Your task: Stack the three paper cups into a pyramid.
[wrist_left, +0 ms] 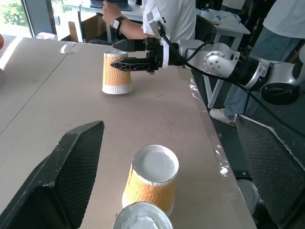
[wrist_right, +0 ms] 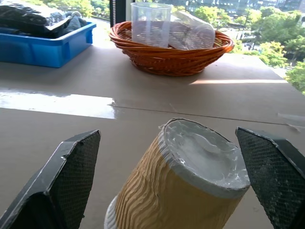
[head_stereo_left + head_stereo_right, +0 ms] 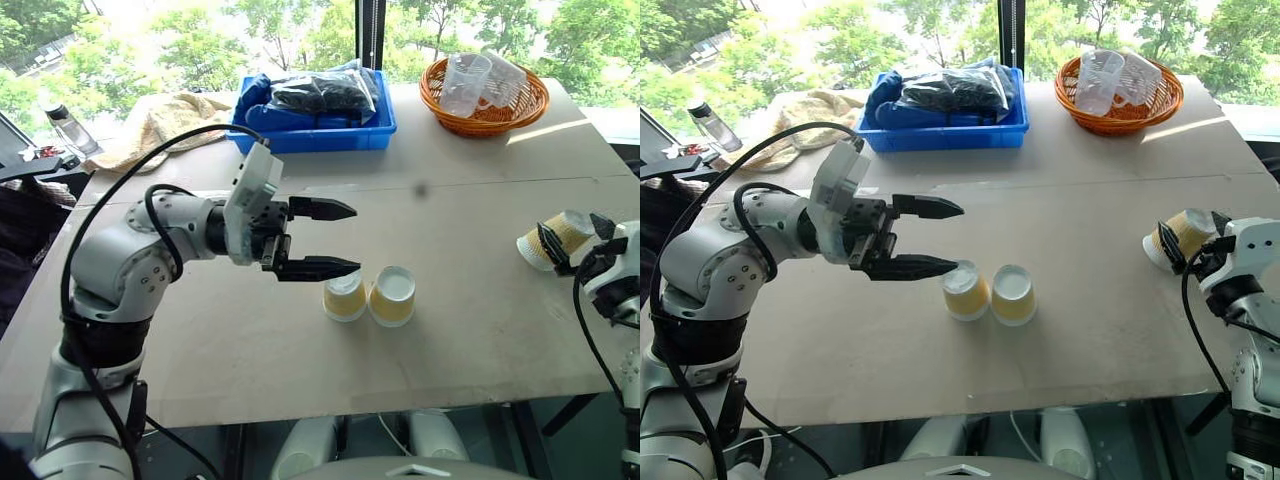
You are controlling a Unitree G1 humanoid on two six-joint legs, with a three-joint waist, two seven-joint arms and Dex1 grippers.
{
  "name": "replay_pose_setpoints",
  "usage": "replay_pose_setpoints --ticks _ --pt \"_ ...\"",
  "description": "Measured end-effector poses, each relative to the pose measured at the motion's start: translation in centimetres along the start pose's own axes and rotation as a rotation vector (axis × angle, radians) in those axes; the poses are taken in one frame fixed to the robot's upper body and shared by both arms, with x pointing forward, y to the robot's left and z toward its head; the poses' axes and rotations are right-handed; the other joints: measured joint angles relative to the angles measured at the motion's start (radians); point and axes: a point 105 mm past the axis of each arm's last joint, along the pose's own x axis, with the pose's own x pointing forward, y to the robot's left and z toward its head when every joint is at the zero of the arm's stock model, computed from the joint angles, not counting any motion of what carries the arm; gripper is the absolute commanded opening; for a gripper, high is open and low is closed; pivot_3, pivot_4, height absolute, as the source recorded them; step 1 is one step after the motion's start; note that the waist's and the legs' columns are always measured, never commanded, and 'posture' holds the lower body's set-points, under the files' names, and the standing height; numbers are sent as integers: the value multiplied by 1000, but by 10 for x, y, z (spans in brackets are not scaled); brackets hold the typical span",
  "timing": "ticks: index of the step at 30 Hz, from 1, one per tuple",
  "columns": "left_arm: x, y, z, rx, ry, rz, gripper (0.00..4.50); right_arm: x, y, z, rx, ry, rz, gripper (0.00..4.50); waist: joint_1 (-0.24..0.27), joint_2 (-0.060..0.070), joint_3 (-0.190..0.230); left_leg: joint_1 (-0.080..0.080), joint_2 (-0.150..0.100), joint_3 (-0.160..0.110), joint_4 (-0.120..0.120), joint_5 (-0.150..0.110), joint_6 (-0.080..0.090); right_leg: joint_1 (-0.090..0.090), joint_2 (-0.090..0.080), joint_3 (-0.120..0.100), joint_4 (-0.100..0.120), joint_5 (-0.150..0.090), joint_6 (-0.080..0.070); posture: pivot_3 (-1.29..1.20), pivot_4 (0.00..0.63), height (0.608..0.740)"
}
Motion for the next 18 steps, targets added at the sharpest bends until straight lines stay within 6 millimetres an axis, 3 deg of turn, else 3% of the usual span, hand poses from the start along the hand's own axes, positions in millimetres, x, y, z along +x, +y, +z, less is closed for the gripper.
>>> replay_pose_setpoints --ticks 8,15,18 --pt "0 0 0 8 -2 2 4500 -1 -1 1 -123 -26 -11 4466 4 0 0 0 0 0 0 0 0 0 0 0 0 0 0 0 150 740" --pt "0 1 0 16 2 8 4500 5 -7 -14 17 24 -89 4466 1 0 0 0 0 0 0 0 0 0 0 0 1 0 0 0 150 740" --pt "0 2 0 18 6 18 4500 10 -10 -10 60 14 -105 4466 2 0 0 0 0 0 0 0 0 0 0 0 0 0 0 0 150 740"
